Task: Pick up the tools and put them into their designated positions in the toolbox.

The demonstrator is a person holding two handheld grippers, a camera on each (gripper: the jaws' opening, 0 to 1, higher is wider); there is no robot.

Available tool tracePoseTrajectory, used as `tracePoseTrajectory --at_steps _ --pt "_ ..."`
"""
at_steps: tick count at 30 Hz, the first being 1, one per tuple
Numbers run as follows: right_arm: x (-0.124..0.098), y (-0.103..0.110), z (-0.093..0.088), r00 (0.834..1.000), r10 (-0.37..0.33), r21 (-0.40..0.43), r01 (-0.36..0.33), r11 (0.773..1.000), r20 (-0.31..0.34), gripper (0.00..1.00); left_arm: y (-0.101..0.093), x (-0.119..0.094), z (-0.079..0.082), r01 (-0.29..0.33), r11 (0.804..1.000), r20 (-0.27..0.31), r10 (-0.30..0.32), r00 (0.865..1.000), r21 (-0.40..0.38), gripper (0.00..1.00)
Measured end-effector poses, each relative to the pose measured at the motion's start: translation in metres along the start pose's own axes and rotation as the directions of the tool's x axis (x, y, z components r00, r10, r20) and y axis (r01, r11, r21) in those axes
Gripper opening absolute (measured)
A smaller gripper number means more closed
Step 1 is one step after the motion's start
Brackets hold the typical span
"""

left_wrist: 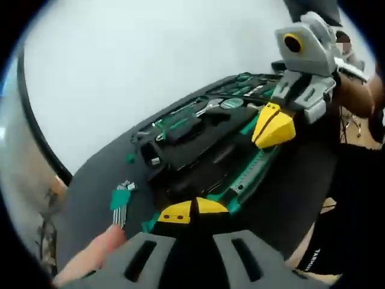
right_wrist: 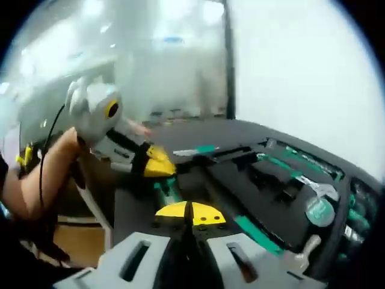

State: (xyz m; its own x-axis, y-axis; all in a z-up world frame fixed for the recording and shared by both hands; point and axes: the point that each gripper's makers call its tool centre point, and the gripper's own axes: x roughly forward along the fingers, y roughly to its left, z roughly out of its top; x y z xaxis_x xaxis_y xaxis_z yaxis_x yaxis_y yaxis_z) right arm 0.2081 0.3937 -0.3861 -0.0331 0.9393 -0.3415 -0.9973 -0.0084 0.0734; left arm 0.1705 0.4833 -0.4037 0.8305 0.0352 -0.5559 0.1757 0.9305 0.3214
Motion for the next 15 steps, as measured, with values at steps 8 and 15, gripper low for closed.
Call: tracePoseTrajectory --at_steps 8,15 --pt "0.006 0.005 -0.001 0.999 -0.006 -0.099 0.011 0.995 0.052 0.00 -0.013 -0.004 0.020 0.085 0.995 0.108 -0.080 0.991 -0.044 0.00" --pt "0.006 0.007 0.000 0.998 -0.016 -0.123 0.023 0.992 0.063 0.00 -0.019 0.005 0.016 0.091 0.994 0.086 -0.085 0.993 -0.064 0.00"
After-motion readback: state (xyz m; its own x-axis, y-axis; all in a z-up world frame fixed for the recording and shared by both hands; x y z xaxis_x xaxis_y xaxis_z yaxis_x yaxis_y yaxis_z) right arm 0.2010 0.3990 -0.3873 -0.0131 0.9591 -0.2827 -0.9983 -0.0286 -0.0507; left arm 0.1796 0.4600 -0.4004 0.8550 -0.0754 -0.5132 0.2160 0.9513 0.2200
